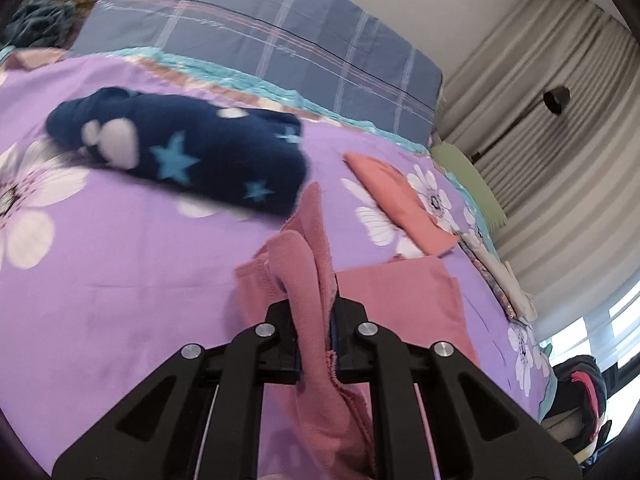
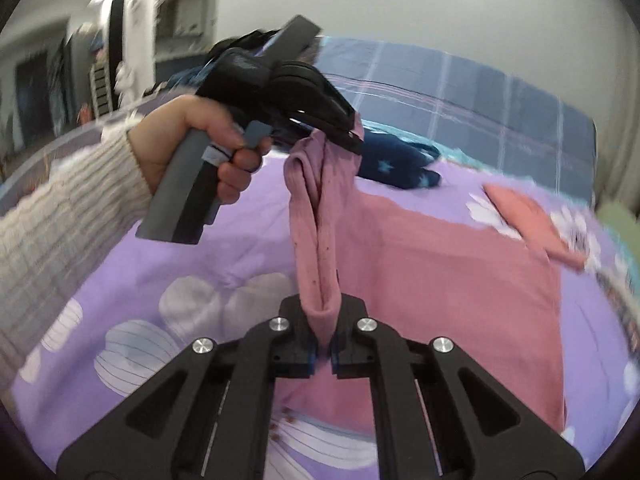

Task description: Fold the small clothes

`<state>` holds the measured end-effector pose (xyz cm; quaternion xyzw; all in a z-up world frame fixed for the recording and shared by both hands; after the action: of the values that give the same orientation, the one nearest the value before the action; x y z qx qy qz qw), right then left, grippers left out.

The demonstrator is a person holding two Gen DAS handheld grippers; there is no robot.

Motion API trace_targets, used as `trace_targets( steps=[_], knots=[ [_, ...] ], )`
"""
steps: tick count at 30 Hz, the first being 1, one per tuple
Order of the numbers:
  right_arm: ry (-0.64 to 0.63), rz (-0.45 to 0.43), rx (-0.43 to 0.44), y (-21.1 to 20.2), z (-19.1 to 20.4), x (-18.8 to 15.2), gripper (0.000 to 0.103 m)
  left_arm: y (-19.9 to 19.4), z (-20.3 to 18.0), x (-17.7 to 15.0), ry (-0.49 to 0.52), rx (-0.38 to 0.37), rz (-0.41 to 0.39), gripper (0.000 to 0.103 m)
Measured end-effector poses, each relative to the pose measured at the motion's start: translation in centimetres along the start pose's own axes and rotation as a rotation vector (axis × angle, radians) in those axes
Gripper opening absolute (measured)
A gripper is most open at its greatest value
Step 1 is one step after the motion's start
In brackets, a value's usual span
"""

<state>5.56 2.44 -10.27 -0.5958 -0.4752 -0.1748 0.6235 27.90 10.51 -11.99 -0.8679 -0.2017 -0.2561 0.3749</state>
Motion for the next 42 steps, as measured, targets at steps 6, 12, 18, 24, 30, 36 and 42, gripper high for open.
trace_targets(
  steps=[6,12,18,24,30,36,42],
  knots=[
    [0.179,0.007,0.001,-1.3,-7.3,-0.8,0.004,4.5,-5.8,-0.1,0.078,0.023,0.061,0.01],
    [0.332,0.033,-0.018,-2.1,-13.7,-3.9,0.004,11.2,-11.5,-1.5,0.184,0.054,0.164,0.009],
    [0.431,0.058,-0.064,-2.2,-18.4,-6.9,0.004,18.0,-15.5,-4.2,0.27,0.096,0.267,0.01],
    [0.558,0.108,-0.043,-1.1,-21.7,-10.1,0.004,22.5,-17.0,-6.2,0.356,0.195,0.344,0.01],
    [0.627,0.155,-0.012,0.5,-22.5,-12.4,0.006,23.9,-18.1,-6.3,0.443,0.247,0.32,0.042],
    [0.733,0.193,0.092,1.1,-23.1,-14.0,0.007,17.1,-21.2,-5.2,0.548,0.207,0.185,0.064],
    [0.758,0.193,0.12,1.0,-23.2,-14.0,0.007,8.4,-18.9,-11.1,0.618,0.227,0.153,0.083]
  ],
)
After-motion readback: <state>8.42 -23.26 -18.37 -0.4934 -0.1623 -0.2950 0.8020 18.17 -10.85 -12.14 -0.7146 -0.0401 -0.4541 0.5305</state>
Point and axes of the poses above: each gripper's, at about its wrist camera, not at the fingertips, and y roughly the way its jaws point, z to its left, x to its top, the point moved 9 cm from there along y, roughly the way its jaws point, and after that the axes turned 9 degrees about -x, right-handed, at the moved point
